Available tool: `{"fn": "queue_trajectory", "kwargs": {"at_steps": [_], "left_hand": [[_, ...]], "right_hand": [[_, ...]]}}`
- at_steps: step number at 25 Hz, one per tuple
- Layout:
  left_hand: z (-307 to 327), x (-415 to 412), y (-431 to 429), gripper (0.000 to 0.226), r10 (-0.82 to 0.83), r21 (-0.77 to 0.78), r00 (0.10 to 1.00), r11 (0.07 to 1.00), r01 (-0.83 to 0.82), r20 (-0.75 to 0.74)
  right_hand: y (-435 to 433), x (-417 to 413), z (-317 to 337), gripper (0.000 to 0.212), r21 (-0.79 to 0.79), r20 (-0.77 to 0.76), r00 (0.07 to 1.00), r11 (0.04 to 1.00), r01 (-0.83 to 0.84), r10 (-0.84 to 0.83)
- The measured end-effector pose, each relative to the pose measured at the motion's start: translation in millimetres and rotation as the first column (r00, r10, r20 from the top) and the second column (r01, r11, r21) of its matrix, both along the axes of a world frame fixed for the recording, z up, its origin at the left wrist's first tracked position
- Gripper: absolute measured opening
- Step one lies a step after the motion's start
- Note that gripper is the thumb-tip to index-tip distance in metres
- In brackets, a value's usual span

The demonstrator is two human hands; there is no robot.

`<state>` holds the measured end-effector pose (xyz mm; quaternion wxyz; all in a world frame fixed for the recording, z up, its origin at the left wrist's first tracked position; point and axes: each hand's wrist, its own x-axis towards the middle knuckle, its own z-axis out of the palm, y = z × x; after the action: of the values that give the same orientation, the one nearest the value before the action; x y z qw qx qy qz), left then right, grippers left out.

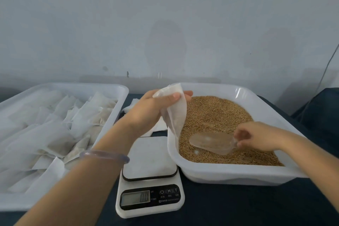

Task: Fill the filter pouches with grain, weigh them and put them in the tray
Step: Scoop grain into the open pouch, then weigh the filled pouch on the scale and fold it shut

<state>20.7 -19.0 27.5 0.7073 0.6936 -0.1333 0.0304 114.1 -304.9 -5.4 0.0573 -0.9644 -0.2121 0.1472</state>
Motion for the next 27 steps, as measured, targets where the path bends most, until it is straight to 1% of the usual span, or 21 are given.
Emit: {"fn": "queue_trajectory", "kwargs": {"at_steps": [1,2,3,4,5,6,7,8,9,11,13,14,16,17,19,20,22,23,25,26,27], "left_hand": [[5.6,-2.2,4.4,0.021,-0.046,0.019,0.999,0.999,0.046,-0.018],[10.2,-4.5,7.8,0.026,-0.090,0.052,0.995,0.994,0.092,-0.042],[14.0,-7.1,10.6,0.029,-0.133,0.086,0.989,0.987,0.139,-0.068],[17.1,-8.9,12.9,0.033,-0.170,0.119,0.981,0.976,0.180,-0.092],[19.7,-10.3,15.5,0.041,-0.196,0.157,0.974,0.964,0.213,-0.114],[21.2,-10.8,17.9,0.050,-0.209,0.200,0.969,0.952,0.232,-0.130],[22.3,-11.5,20.0,0.057,-0.210,0.244,0.968,0.940,0.238,-0.136],[23.5,-12.9,22.2,0.058,-0.207,0.275,0.968,0.931,0.239,-0.140],[24.8,-14.5,25.2,0.055,-0.192,0.281,0.970,0.932,0.228,-0.149],[25.6,-18.5,34.4,0.053,-0.143,0.265,0.976,0.947,0.184,-0.165],[21.4,-20.2,45.5,0.058,-0.108,0.290,0.985,0.946,0.144,-0.137],[18.6,-20.5,51.1,0.063,-0.067,0.306,0.991,0.947,0.100,-0.118],[13.4,-23.3,61.8,0.069,0.107,0.372,0.989,0.926,-0.063,-0.099],[10.4,-23.6,66.0,0.064,0.175,0.433,0.980,0.894,-0.116,-0.099],[3.4,-21.6,73.2,0.042,0.218,0.565,0.967,0.818,-0.108,-0.131],[-0.4,-20.7,75.0,0.034,0.226,0.611,0.963,0.787,-0.092,-0.145],[-6.9,-19.7,76.2,0.035,0.259,0.660,0.950,0.747,-0.082,-0.176],[-10.3,-19.7,75.9,0.035,0.272,0.679,0.944,0.731,-0.074,-0.190],[-16.3,-19.2,71.9,0.024,0.273,0.731,0.945,0.680,-0.058,-0.179],[-19.5,-18.0,69.7,0.014,0.279,0.777,0.948,0.627,-0.058,-0.154],[-22.0,-16.9,66.7,0.010,0.284,0.828,0.952,0.557,-0.064,-0.118]], "right_hand": [[7.4,-2.7,5.6,0.019,0.008,0.039,0.999,1.000,-0.020,0.020],[18.3,-7.8,13.5,0.029,0.098,0.072,0.997,0.994,-0.044,0.037],[33.0,-15.2,23.2,0.037,0.275,0.072,0.996,0.959,-0.075,0.057],[49.8,-25.1,33.5,0.041,0.477,0.024,0.994,0.872,-0.108,0.110],[68.5,-36.2,42.5,0.039,0.649,-0.052,0.973,0.748,-0.139,0.226],[86.5,-46.1,47.6,0.034,0.760,-0.122,0.921,0.632,-0.152,0.369],[102.8,-54.1,49.2,0.034,0.817,-0.165,0.863,0.556,-0.151,0.477],[116.8,-59.6,48.5,0.036,0.856,-0.183,0.821,0.498,-0.137,0.540],[128.3,-62.6,47.1,0.038,0.879,-0.188,0.805,0.462,-0.118,0.563],[145.0,-61.6,42.0,0.038,0.910,-0.178,0.805,0.405,-0.083,0.566],[155.5,-57.4,34.7,0.029,0.924,-0.174,0.833,0.381,-0.047,0.525],[159.7,-54.8,30.9,0.023,0.922,-0.162,0.869,0.385,-0.035,0.468],[168.2,-48.9,22.9,0.022,0.916,-0.127,0.933,0.401,-0.020,0.337],[171.4,-47.2,20.1,0.020,0.913,-0.110,0.949,0.407,-0.021,0.295],[175.3,-46.1,18.3,0.016,0.890,-0.079,0.961,0.453,-0.051,0.265],[176.7,-46.6,18.1,0.018,0.857,-0.063,0.962,0.509,-0.084,0.264],[178.0,-47.5,17.5,0.027,0.726,0.010,0.960,0.658,-0.201,0.281],[179.2,-47.1,16.5,0.028,0.644,0.059,0.955,0.720,-0.260,0.291],[181.8,-47.1,15.1,0.024,0.494,0.138,0.946,0.807,-0.323,0.294],[182.9,-47.7,14.5,0.022,0.417,0.163,0.941,0.843,-0.339,0.298],[184.2,-48.5,13.9,0.021,0.331,0.183,0.932,0.874,-0.357,0.312]]}}
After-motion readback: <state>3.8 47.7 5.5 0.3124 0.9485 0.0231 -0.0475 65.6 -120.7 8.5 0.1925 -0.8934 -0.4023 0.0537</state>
